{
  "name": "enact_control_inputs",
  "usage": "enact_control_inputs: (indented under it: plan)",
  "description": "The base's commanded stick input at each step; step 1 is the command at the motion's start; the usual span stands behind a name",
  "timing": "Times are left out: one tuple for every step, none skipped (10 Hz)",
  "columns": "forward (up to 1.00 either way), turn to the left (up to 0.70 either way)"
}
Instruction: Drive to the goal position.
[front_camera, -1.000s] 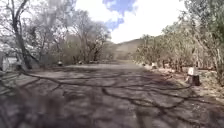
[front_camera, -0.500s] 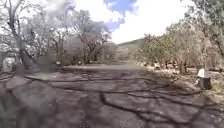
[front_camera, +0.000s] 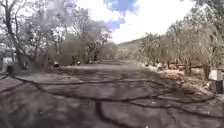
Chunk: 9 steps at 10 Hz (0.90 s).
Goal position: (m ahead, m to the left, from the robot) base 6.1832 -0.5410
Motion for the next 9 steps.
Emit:
enact_control_inputs:
  plan:
    - [0.7, 0.0]
    - [0.7, 0.0]
    - [0.7, 0.0]
    - [0.7, 0.0]
    - [0.7, 0.0]
    - [0.7, 0.0]
    - [0.7, 0.0]
    - [0.7, 0.0]
    - [0.7, 0.0]
